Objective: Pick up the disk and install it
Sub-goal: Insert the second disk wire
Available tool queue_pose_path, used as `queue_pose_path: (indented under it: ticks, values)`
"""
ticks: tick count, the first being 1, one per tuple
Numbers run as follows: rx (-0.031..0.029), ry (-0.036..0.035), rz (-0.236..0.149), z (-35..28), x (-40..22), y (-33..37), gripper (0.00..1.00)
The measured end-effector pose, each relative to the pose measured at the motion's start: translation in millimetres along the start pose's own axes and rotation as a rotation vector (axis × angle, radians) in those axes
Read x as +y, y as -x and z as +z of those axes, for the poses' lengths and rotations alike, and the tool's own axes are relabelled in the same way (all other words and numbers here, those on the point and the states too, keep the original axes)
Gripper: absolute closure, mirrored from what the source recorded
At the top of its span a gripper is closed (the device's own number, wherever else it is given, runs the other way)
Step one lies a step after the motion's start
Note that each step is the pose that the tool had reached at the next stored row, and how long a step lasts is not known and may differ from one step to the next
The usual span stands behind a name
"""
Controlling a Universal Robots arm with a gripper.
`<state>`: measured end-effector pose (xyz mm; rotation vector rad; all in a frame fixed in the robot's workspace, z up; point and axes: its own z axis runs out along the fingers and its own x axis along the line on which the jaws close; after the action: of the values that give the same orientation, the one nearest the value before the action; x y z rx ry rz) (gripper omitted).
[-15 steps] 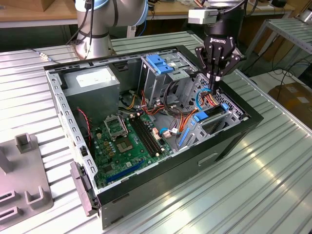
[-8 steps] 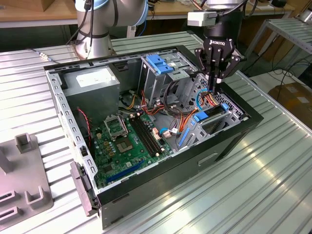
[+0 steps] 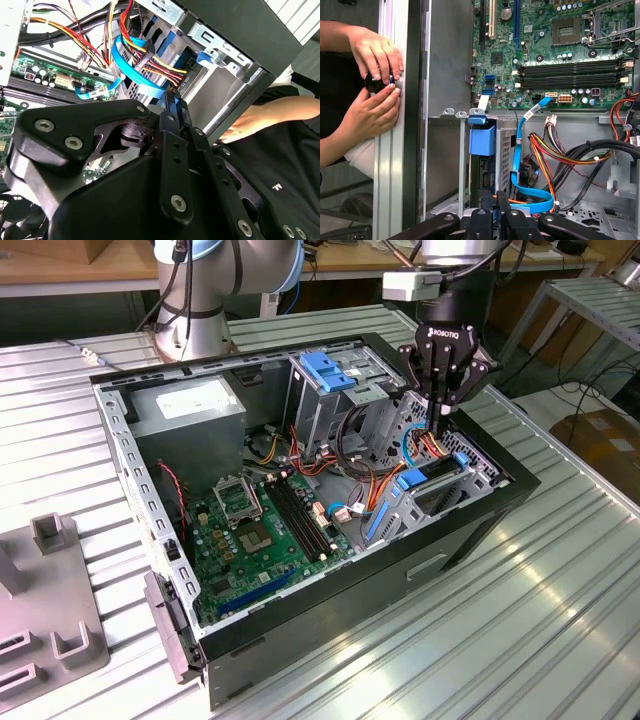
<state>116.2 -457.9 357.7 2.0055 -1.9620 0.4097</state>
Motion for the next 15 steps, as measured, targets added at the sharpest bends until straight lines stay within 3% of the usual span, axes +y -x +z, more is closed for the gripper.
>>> queue_pose_path:
  ticks: [6,7,9,11,13,15]
  values:
    - [0.0,0.0,0.0,4.4,1.3,-8.4,0.84]
    - [-0.0049,-0.0002,0.0,5.6,3.1,-10.9,0.84]
    - [-0.0335,-0.0008,0.0,7.7,6.4,-14.8,0.84]
    - [-0.0551,-0.0014,-0.001,9.2,8.5,-17.3,0.84]
    - [-0.073,-0.0019,-0.001,10.5,10.4,-20.1,0.84]
    - [-0.0831,-0.0023,-0.002,12.0,12.4,-23.0,0.84]
